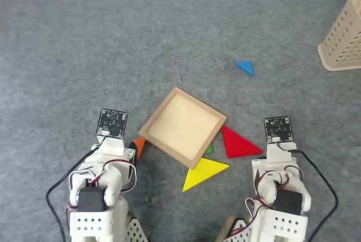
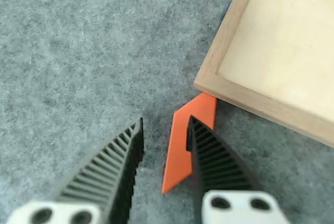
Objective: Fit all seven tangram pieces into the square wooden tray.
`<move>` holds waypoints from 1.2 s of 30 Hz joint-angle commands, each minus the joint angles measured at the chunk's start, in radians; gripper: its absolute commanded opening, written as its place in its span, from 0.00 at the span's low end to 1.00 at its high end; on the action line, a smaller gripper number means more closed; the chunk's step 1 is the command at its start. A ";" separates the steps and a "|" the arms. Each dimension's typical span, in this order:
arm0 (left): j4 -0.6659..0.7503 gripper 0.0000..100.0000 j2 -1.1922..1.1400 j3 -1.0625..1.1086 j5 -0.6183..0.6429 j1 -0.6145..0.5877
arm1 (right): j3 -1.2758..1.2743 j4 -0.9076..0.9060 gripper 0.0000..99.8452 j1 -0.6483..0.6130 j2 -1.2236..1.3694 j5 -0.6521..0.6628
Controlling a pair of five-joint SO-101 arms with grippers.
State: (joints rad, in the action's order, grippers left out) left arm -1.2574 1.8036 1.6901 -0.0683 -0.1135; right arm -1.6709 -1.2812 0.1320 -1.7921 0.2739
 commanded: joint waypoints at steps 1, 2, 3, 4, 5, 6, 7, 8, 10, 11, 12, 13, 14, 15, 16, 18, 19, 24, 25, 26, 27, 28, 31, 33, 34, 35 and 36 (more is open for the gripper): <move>-0.006 0.13 0.015 -0.005 0.005 0.000 | -0.012 -0.008 0.01 0.015 -0.024 -0.005; -0.006 0.13 0.015 -0.005 0.005 0.000 | -0.012 -0.008 0.01 0.015 -0.024 -0.005; -0.006 0.13 0.015 -0.005 0.005 0.000 | -0.012 -0.008 0.01 0.015 -0.024 -0.005; -0.006 0.13 0.015 -0.005 0.005 0.000 | -0.012 -0.008 0.01 0.015 -0.024 -0.005; -0.006 0.13 0.015 -0.005 0.005 0.000 | -0.012 -0.008 0.01 0.015 -0.024 -0.005; -0.006 0.13 0.015 -0.005 0.005 0.000 | -0.012 -0.008 0.01 0.015 -0.024 -0.005; -0.006 0.13 0.015 -0.005 0.005 0.000 | -0.012 -0.008 0.01 0.015 -0.024 -0.005; -0.006 0.13 0.015 -0.005 0.005 0.000 | -0.012 -0.008 0.01 0.015 -0.024 -0.005; -0.006 0.13 0.015 -0.005 0.005 0.000 | -0.012 -0.008 0.01 0.015 -0.024 -0.005; -0.006 0.13 0.015 -0.005 0.005 0.000 | -0.012 -0.008 0.01 0.015 -0.024 -0.005; -0.006 0.13 0.015 -0.005 0.005 0.000 | -0.012 -0.008 0.01 0.015 -0.024 -0.005; -0.006 0.13 0.015 -0.005 0.005 0.000 | -0.012 -0.008 0.01 0.015 -0.024 -0.005; -0.006 0.13 0.015 -0.005 0.005 0.000 | -0.012 -0.008 0.01 0.015 -0.024 -0.005; -0.006 0.13 0.015 -0.005 0.005 0.000 | -0.012 -0.008 0.01 0.015 -0.024 -0.005; -0.006 0.13 0.015 -0.005 0.005 0.000 | -0.012 -0.008 0.01 0.015 -0.024 -0.005; -0.006 0.13 0.015 -0.005 0.005 0.000 | -0.012 -0.008 0.01 0.015 -0.024 -0.005; -0.006 0.13 0.015 -0.005 0.005 0.000 | -0.012 -0.008 0.01 0.015 -0.024 -0.005; -0.006 0.13 0.015 -0.005 0.005 0.000 | -0.012 -0.008 0.01 0.015 -0.024 -0.005; -0.006 0.13 0.015 -0.005 0.005 0.000 | -0.012 -0.008 0.01 0.015 -0.024 -0.005; -0.006 0.13 0.015 -0.005 0.005 0.000 | -0.012 -0.008 0.01 0.015 -0.024 -0.005; -0.006 0.13 0.015 -0.005 0.005 0.000 | -0.012 -0.008 0.01 0.015 -0.024 -0.005; -0.006 0.13 0.015 -0.005 0.005 0.000 | -0.012 -0.008 0.01 0.015 -0.024 -0.005; -0.006 0.13 0.015 -0.005 0.005 0.000 | -0.012 -0.008 0.01 0.015 -0.024 -0.005; -0.006 0.13 0.015 -0.005 0.005 0.000 | -0.012 -0.008 0.01 0.015 -0.024 -0.005; -0.006 0.13 0.015 -0.005 0.005 0.000 | -0.012 -0.008 0.01 0.015 -0.024 -0.005; -0.006 0.13 0.015 -0.005 0.005 0.000 | -0.012 -0.008 0.01 0.015 -0.024 -0.005; -0.006 0.13 0.015 -0.005 0.005 0.000 | -0.012 -0.008 0.01 0.015 -0.024 -0.005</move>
State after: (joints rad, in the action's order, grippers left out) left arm -1.2574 1.8036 1.6901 -0.0683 -0.1135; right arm -1.6709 -1.2812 0.1320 -1.7921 0.2739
